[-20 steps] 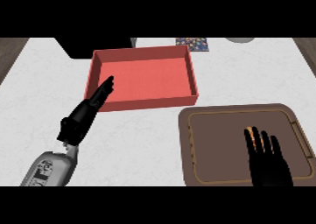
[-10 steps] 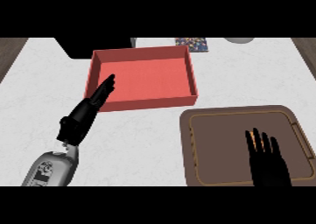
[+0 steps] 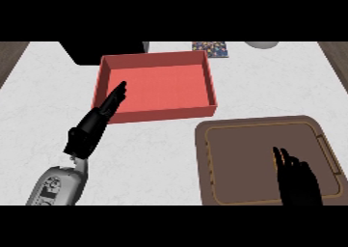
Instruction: Pick the croissant from the tray and place it in the cardboard box
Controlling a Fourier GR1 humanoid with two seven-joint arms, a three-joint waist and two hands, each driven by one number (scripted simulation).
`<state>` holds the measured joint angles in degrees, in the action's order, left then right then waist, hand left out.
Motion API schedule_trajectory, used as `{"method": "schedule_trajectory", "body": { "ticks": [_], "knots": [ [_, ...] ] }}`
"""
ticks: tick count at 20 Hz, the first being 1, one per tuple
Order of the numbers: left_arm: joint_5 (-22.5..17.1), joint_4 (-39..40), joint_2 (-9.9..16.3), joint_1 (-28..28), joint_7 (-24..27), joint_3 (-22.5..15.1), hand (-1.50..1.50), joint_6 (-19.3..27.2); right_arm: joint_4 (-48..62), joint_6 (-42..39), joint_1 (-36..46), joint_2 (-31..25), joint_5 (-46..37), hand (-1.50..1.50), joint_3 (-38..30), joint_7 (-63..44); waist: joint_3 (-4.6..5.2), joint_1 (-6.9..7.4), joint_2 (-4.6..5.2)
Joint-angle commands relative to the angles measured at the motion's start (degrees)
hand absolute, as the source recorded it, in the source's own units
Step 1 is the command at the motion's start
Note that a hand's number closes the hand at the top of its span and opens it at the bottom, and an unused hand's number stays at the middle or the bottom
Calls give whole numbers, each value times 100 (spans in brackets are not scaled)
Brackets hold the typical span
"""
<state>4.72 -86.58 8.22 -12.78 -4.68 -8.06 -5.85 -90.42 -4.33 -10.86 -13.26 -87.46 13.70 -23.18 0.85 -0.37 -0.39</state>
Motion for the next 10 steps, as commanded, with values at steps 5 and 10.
{"method": "schedule_trajectory", "body": {
  "ticks": [5,10],
  "knots": [
    [-24,-413,70,500,89,13,0,-230,595,604,291,-339,-107,150,-294,381,-87,60,35],
    [3,-176,-56,47,65,-200,0,-324,135,-724,952,1274,264,150,1808,195,-103,534,127]
  ]
}}
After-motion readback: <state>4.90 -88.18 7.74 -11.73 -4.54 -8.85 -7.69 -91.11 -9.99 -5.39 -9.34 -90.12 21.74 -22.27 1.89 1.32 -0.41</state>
